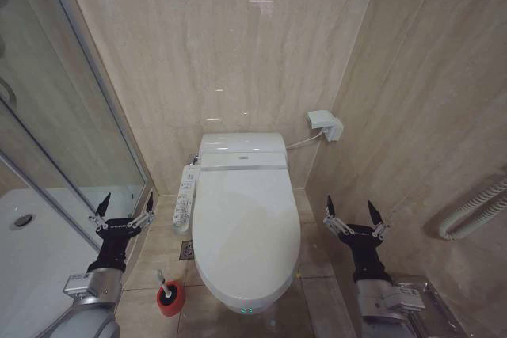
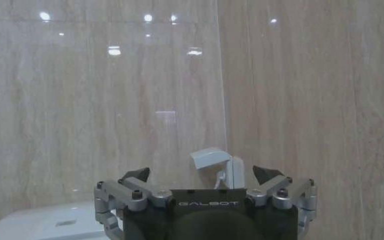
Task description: Open the toilet lid, clean the toilet bowl with a toilet brush, close the toilet lid, and flush.
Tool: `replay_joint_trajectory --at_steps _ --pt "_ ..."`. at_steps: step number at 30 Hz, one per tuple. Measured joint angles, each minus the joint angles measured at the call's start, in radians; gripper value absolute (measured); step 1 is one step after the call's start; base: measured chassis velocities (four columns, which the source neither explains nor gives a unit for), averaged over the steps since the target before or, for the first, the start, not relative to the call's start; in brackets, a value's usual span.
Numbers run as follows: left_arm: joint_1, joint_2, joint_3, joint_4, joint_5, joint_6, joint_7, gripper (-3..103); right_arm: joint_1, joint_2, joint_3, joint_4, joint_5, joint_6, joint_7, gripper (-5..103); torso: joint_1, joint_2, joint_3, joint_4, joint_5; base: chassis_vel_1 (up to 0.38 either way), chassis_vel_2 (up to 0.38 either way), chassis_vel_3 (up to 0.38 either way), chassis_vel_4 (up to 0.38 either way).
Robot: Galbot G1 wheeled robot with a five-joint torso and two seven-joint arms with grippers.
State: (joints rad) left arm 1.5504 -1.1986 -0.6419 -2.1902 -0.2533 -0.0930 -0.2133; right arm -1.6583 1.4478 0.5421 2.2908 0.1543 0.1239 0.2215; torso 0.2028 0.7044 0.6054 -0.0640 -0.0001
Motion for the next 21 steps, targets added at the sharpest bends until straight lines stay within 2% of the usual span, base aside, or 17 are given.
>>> replay_joint_trajectory --at_steps 6,15,21 --pt "0.004 -0.009 0.003 -0.036 0.007 0.015 -0.002 100 0.000 0.000 0.000 0.000 0.000 0.000 0.000 100 0.000 0.000 0.000 -0.0001 0.0002 0.000 0.000 0.000 0.000" --pt "0.015 -0.035 0.040 -0.040 0.087 0.010 0.009 100 0.000 0.000 0.000 0.000 -0.001 0.000 0.000 100 0.000 0.000 0.000 -0.0001 0.0002 0.000 0.000 0.000 0.000" --pt "0.015 -0.040 0.047 -0.040 0.092 0.006 0.019 100 0.000 0.000 0.000 0.000 -0.001 0.000 0.000 100 0.000 0.000 0.000 -0.0001 0.0002 -0.105 0.111 0.122 -0.100"
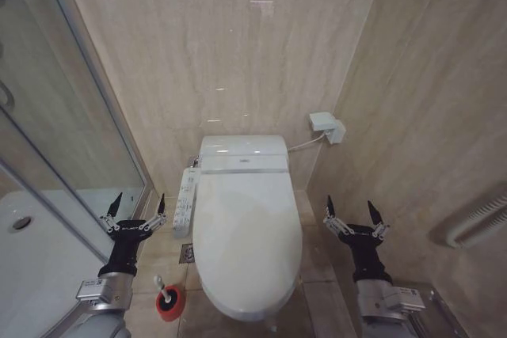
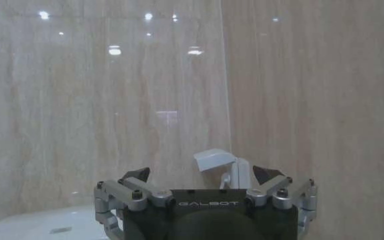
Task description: Open the toilet lid, clean the toilet bowl with a toilet brush, close the toilet lid, and flush.
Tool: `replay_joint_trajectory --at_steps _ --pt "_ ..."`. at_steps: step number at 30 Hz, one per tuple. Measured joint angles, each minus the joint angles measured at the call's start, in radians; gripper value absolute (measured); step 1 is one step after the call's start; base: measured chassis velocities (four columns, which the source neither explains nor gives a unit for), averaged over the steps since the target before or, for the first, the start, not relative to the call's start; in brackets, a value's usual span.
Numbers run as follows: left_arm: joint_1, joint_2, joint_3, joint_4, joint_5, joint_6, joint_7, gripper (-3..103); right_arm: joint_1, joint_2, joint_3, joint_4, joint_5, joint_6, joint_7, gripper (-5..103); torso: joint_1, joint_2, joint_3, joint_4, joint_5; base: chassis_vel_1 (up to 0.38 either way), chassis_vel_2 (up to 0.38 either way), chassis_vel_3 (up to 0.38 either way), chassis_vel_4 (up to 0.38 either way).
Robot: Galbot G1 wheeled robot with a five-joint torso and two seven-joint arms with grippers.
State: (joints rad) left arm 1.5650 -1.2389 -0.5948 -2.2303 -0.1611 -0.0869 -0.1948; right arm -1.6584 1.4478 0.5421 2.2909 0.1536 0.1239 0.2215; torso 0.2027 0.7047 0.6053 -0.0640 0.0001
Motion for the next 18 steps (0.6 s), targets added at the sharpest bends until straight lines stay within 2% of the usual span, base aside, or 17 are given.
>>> replay_joint_trajectory --at_steps 7,18 --pt "-0.017 0.006 -0.008 0.016 -0.007 -0.005 0.000 100 0.000 0.000 0.000 0.000 0.000 0.000 0.000 100 0.001 0.000 0.000 -0.0001 -0.0001 -0.152 0.130 0.143 -0.134" --pt "-0.037 0.012 -0.007 0.040 -0.014 -0.008 0.005 99 0.000 0.000 0.000 0.000 0.000 0.000 0.000 100 0.000 0.000 0.000 -0.0001 -0.0001 0.010 -0.009 -0.007 0.008"
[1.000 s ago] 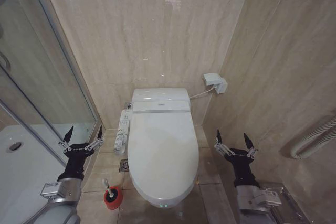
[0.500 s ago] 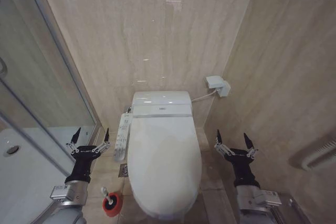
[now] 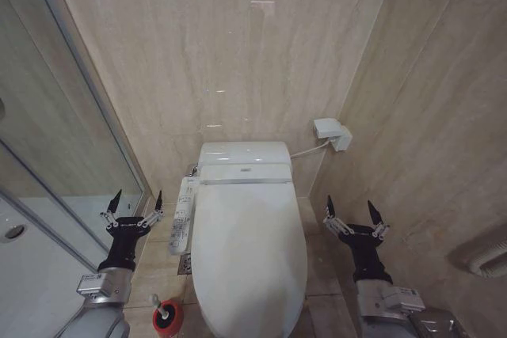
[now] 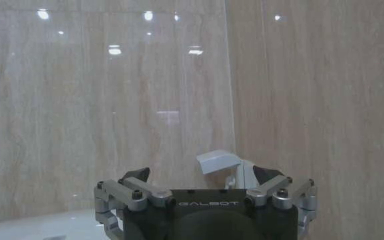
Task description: Open the toilet lid, clean the toilet bowl with a toilet brush, close the toilet lid, and flush.
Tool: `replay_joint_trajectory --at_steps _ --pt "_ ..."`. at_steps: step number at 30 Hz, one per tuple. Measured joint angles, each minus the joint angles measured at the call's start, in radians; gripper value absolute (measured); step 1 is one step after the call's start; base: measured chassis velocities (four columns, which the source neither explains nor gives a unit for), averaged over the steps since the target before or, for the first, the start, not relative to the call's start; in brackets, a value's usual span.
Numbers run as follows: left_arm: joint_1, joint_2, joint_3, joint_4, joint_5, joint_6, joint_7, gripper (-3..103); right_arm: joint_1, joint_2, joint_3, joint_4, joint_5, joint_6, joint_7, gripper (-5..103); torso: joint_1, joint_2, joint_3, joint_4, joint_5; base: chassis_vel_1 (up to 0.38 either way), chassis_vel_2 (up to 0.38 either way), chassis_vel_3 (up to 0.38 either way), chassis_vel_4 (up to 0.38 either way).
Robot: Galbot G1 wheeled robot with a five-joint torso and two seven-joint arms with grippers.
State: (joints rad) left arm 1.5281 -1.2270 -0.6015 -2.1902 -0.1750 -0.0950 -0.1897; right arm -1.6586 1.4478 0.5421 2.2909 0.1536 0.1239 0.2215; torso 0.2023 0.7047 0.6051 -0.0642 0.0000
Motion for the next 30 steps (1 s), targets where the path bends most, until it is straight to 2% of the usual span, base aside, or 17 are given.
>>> replay_joint_trajectory --at_steps 11,30 --pt "-0.031 0.003 0.003 0.029 -0.003 0.000 0.007 99 0.001 0.000 0.000 0.000 0.000 0.000 0.000 100 0.002 -0.001 0.001 0.0003 -0.0002 -0.091 0.109 0.108 -0.104" --pt "-0.054 0.006 0.010 0.047 -0.008 0.001 0.013 99 0.001 0.000 0.000 0.000 0.000 0.000 0.000 100 0.001 0.000 0.001 0.0001 0.0000 -0.029 0.031 0.035 -0.028"
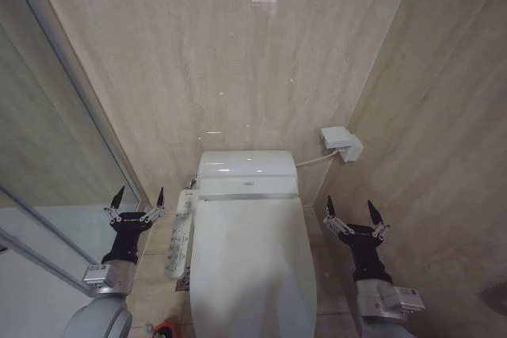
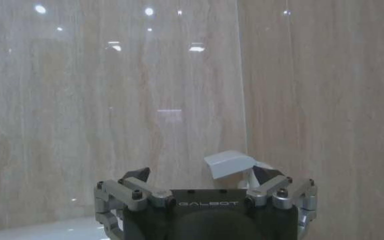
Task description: Open the toilet lid, clean the toilet bowl with a toilet brush, close the toilet lid, and flush.
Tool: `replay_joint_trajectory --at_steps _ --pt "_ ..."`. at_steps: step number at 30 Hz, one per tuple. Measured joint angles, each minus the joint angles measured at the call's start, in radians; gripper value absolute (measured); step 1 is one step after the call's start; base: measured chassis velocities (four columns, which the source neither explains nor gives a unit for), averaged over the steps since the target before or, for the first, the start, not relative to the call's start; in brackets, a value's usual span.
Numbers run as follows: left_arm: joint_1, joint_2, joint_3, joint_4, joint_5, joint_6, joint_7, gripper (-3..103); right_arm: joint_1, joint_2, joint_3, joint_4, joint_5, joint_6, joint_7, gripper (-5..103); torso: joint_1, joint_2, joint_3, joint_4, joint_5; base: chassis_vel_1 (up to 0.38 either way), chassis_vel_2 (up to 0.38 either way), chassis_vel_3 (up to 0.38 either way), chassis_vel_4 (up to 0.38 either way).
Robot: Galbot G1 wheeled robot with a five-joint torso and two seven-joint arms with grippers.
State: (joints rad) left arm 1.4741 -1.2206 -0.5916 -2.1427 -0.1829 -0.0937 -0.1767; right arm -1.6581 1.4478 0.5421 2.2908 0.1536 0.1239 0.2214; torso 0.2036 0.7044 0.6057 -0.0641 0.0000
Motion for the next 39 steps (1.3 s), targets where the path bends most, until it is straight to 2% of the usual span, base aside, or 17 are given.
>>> replay_joint_trajectory --at_steps 7,11,16,23,28,29,39 --pt "-0.018 0.015 -0.012 0.034 -0.025 -0.002 -0.002 99 0.000 0.000 0.000 0.000 0.000 0.000 0.000 100 -0.001 0.000 0.000 0.0000 0.0000 -0.005 0.005 0.011 -0.005" --pt "-0.070 0.076 -0.034 0.126 -0.077 -0.004 -0.016 99 0.000 0.000 0.000 0.000 0.000 0.000 0.000 100 -0.001 0.000 0.000 0.0002 0.0000 0.000 0.000 0.000 0.000" --pt "-0.119 0.126 -0.019 0.197 -0.121 -0.015 -0.016 99 0.000 0.000 0.000 0.000 0.000 0.000 0.000 100 -0.001 0.000 0.000 0.0000 -0.0001 0.000 0.000 0.000 0.000" --pt "-0.255 0.209 0.049 0.365 -0.211 -0.041 0.059 98 0.000 0.000 0.000 0.000 0.000 0.000 0.000 100 -0.001 0.000 0.000 0.0003 -0.0001 0.000 0.000 0.000 0.000" --pt "-0.384 0.236 0.116 0.481 -0.222 -0.073 0.103 98 0.000 0.000 0.000 0.000 0.000 0.000 0.000 100 -0.001 0.000 0.000 -0.0002 -0.0002 0.000 0.000 0.000 0.000" --pt "-0.419 0.242 0.137 0.509 -0.225 -0.079 0.113 94 0.000 0.000 0.000 0.000 0.000 0.000 0.000 100 -0.001 0.000 0.000 -0.0001 -0.0002 0.000 0.000 0.000 0.000" --pt "-0.571 0.273 0.232 0.655 -0.247 -0.113 0.172 93 0.000 0.000 0.000 0.000 0.000 0.000 0.000 100 -0.001 0.000 0.000 0.0001 0.0001 0.000 0.000 0.000 0.000"
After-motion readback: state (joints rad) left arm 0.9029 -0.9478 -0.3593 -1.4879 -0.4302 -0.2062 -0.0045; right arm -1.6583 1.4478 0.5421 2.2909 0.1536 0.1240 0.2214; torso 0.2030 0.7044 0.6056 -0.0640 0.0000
